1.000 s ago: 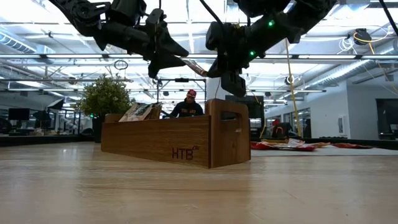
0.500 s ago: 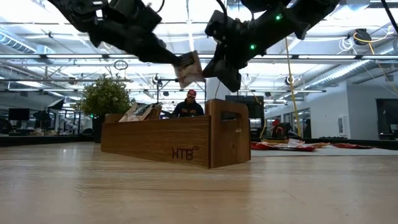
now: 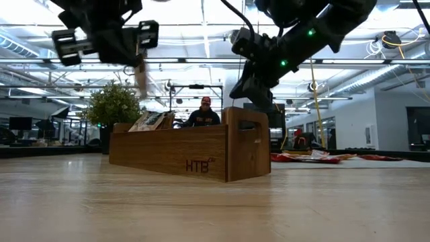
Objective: Pick & Place Tea
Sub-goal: Put the brown tea bag into the left section of the wooden organizer
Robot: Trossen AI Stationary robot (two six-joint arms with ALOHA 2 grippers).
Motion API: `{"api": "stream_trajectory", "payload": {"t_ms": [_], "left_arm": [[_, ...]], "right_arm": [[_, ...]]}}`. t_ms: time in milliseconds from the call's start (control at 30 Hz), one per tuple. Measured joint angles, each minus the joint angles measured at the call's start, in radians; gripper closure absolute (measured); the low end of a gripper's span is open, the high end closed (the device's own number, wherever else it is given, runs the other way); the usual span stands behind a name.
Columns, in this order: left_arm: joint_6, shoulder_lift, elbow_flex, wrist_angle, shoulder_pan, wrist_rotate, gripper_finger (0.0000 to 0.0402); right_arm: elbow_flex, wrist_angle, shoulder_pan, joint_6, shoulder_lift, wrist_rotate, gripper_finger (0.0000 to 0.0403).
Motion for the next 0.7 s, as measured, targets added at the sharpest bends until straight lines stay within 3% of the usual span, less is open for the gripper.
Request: {"api": "stream_trajectory", "payload": {"t_ms": [700], "left_arm": [[-0.044, 0.243, -0.001, 0.026, -0.053, 0.005, 0.04]], "right_arm": [[-0.017, 0.029, -0.005, 0.003, 0.0, -0.001, 0.0403]]}}
